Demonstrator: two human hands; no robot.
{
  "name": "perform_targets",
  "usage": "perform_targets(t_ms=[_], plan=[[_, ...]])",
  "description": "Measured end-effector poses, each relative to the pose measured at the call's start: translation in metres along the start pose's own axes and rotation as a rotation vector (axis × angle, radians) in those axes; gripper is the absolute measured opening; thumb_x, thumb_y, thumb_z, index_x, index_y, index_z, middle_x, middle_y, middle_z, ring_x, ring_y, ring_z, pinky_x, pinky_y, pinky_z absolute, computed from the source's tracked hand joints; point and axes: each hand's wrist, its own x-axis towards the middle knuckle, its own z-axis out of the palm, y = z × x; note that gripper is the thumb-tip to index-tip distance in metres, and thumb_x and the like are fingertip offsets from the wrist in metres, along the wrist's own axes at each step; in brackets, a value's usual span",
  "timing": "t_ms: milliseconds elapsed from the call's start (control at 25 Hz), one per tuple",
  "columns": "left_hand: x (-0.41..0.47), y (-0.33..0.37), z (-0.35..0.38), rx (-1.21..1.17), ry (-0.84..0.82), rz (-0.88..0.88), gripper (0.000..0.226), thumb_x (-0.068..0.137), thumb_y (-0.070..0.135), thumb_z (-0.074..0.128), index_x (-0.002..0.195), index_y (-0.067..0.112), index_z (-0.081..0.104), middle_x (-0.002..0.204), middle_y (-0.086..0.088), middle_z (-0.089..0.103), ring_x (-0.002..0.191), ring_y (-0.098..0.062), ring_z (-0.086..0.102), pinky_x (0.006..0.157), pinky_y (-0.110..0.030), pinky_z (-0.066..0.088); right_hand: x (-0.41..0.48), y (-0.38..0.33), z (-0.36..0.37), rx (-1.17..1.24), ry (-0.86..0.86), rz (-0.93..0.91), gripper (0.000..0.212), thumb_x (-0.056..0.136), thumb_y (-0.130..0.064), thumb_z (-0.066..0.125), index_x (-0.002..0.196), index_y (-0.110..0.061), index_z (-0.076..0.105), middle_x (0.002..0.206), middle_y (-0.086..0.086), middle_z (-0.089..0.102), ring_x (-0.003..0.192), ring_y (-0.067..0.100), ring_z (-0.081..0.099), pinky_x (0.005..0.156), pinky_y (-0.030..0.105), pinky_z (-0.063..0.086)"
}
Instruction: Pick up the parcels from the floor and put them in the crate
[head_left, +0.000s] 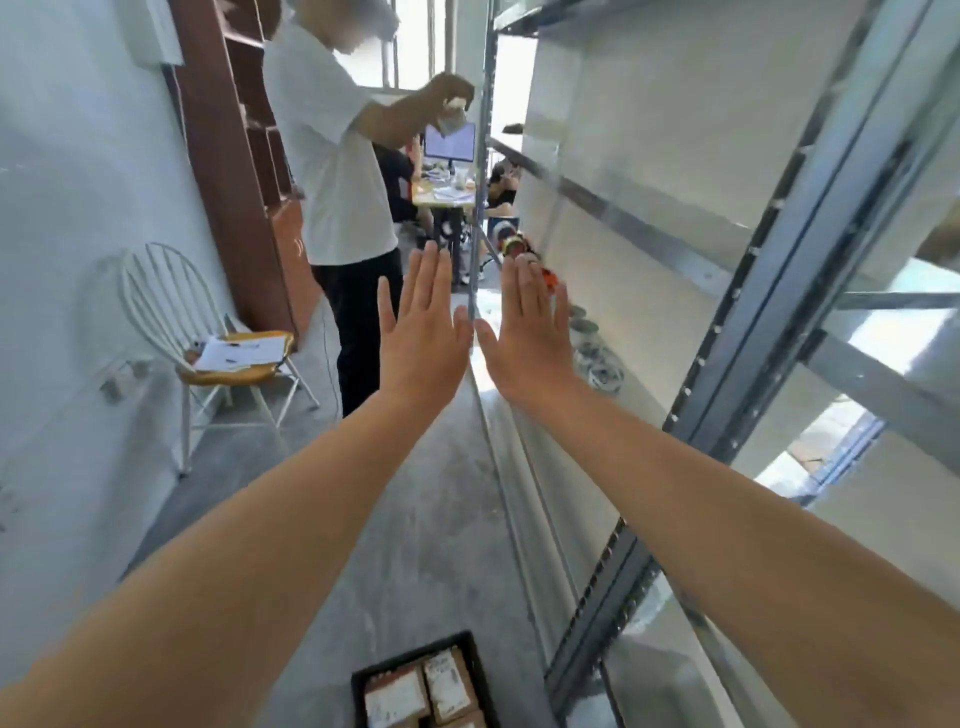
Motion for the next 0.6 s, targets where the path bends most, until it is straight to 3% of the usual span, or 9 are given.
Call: perform_targets(t_ms=[320, 600], plan=[[0.011, 0.012, -0.046, -0.040, -0.016, 0.234, 0.061, 0.104, 0.033, 0.025, 0.156, 0.014, -0.001, 0.164, 0.001, -0.007, 0.150, -0.012, -0.011, 0.122, -0.044, -0.005, -0.007, -0.014, -0.080, -0.156, 0.118, 0.168, 0.069, 0.105, -0.043, 0.027, 0.157, -0.009, -0.004, 0.166, 0.007, -0.004, 0.152, 0.019, -0.007, 0.122, 0.046, -0.009], [-0.002, 0.007, -0.057, -0.152, -0.032, 0.395, 0.061, 0.101, 0.038, 0.013, 0.156, 0.015, 0.000, 0.164, 0.000, -0.005, 0.151, -0.014, -0.007, 0.122, -0.045, -0.005, -0.049, -0.042, -0.101, -0.321, 0.134, 0.356, 0.071, 0.104, -0.045, 0.025, 0.156, -0.009, -0.009, 0.165, 0.007, -0.008, 0.152, 0.019, -0.010, 0.117, 0.043, -0.017]])
